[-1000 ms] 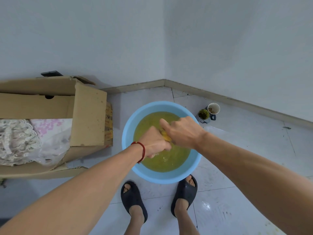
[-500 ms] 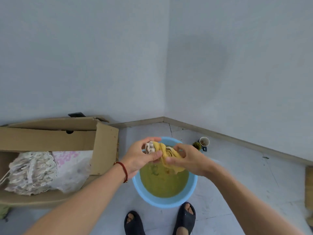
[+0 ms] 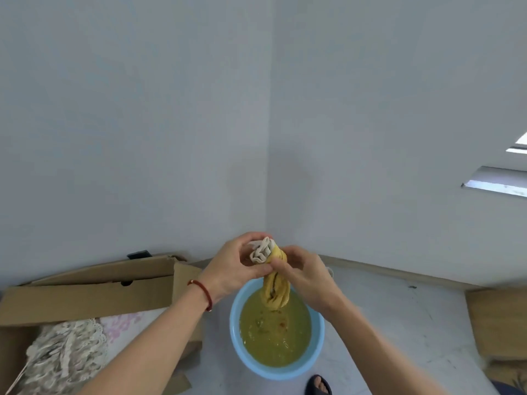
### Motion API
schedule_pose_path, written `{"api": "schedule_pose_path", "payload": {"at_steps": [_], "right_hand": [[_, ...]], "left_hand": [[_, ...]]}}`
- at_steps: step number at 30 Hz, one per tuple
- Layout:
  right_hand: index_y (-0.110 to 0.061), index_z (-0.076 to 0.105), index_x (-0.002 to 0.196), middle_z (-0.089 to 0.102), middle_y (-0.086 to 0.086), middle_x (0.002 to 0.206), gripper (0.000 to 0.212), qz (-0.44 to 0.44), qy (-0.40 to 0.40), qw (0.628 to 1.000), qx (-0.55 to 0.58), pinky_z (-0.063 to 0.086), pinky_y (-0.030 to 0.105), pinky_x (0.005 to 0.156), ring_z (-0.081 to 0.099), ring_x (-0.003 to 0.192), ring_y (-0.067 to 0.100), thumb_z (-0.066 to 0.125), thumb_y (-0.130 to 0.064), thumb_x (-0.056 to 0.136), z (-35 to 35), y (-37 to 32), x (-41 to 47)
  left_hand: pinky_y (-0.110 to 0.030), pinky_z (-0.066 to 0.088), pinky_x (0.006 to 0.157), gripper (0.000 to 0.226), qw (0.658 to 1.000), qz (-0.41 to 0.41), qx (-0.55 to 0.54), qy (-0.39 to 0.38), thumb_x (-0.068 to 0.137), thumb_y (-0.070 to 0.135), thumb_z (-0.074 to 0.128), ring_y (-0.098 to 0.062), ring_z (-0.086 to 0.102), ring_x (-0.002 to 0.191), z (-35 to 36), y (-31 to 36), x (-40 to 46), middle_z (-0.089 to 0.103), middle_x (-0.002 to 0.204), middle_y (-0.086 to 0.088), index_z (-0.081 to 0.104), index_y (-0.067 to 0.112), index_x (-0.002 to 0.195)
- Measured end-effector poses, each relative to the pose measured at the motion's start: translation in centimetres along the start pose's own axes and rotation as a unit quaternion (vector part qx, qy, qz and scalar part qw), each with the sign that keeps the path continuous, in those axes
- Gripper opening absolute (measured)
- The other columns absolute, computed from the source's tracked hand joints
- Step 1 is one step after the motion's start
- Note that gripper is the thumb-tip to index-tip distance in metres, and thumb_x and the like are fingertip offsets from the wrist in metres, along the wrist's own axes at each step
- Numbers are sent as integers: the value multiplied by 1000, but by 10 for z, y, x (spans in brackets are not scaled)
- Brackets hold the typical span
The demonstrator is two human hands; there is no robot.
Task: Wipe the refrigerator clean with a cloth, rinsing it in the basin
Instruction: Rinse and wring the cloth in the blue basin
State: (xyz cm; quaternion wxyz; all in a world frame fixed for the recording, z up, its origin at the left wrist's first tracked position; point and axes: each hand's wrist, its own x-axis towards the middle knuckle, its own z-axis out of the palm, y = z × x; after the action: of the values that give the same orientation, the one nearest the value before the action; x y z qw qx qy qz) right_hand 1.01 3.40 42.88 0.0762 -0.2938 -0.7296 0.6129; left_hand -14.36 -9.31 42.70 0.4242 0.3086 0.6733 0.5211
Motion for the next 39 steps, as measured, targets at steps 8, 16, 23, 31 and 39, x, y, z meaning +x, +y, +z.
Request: {"api": "schedule_pose_path", "payload": {"at_steps": [8, 16, 23, 31, 39], "right_hand": [[1, 55, 109, 77, 12, 100, 15, 9, 64, 986, 154, 62, 35, 85, 76, 93, 23, 62, -12, 103, -3, -23, -10], [-7, 55, 103, 70, 16, 97, 4, 31, 148, 922, 358, 62, 50, 84, 74, 89, 30, 53, -6, 106, -44, -28, -15], [-16, 48, 144, 45, -2, 142, 49, 119, 129, 977, -122, 45, 32, 104, 53, 120, 14, 60, -41, 103, -25, -10, -8], [-7, 60, 141, 67, 13, 138, 51, 74, -173, 949, 253, 42, 42, 116, 61, 132, 30, 52, -44, 107, 25, -33, -13], [-12, 66, 123, 77, 10, 114, 33, -33, -71, 988, 134, 59, 50, 97, 74, 108, 28, 70, -35, 100, 17, -62, -20]], "left_hand": [[-27, 51, 61, 28, 984, -32, -62, 163, 83, 41, 78, -17, 61, 71, -19, -4, -13, 72, 78, -2, 77, 14, 92], [-38, 61, 62, 28, 905, -92, -322, 263, 106, 34, 49, -26, 68, 92, -45, -13, -20, 68, 107, -15, 55, 8, 113], [-34, 56, 57, 24, 966, 34, -205, 152, 98, 41, 54, -18, 64, 71, -17, 45, -15, 64, 82, -5, 59, 18, 96], [-28, 51, 52, 24, 991, 48, -127, 16, 96, 38, 58, -16, 58, 58, -20, 90, -20, 58, 70, -3, 58, 14, 95], [-46, 56, 90, 65, 949, -177, -256, 55, 91, 66, 58, -32, 71, 98, -48, 72, -17, 73, 108, -18, 72, 4, 105]]}}
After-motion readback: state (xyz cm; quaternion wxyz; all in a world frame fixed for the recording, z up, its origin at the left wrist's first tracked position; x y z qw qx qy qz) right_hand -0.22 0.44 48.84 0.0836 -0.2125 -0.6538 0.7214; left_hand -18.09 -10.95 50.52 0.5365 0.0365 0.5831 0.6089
